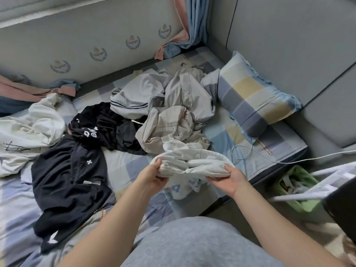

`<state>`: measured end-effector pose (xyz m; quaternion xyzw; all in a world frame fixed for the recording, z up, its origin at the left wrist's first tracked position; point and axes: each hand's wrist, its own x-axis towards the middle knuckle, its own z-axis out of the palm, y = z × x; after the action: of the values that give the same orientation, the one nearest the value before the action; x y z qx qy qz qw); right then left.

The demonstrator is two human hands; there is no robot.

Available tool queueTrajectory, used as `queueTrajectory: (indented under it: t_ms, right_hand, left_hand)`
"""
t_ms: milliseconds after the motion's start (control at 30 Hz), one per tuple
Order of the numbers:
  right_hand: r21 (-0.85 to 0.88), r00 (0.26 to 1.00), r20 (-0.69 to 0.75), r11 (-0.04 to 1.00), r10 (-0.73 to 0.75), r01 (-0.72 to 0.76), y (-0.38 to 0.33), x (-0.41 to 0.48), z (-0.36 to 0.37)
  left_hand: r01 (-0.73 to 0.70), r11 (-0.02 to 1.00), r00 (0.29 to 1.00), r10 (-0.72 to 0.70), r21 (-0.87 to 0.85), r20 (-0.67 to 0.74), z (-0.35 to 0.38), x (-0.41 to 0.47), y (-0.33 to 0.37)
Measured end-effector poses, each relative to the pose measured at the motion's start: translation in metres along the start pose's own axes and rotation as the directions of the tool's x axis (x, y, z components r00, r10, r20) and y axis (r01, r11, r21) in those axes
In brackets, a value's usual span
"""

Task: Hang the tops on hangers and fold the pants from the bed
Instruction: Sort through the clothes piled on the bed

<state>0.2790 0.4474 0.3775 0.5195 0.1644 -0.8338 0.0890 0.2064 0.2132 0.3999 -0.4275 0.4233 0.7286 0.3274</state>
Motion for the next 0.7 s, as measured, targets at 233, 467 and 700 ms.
queueTrajectory:
  t_ms: [233,467,700]
  right_hand:
    - [0.134,0.986,-0.113,0.981,-0.125,0.14,0.054,-0.014,-0.037]
    - [0.37,0.942,-0.17,0.867,-0.289,0.333,0.149,-0.041,-0.067]
    - [0.352,0.929,-0.074,0.863,-0.362,0.364,0.239,-0.109,-0.115]
  left_hand:
    - [0.026,1.0,0.999,-0.026,-0.004,-0.025,-0.029,0.008,-0.005]
    - [0.07,0.994,0.963,-0.088,0.081,0.253,-0.067,0.004,0.001]
    - [-0.011,0.72,0.789,-0.42,0.693,0.449,-0.112,-0.018,-0.032]
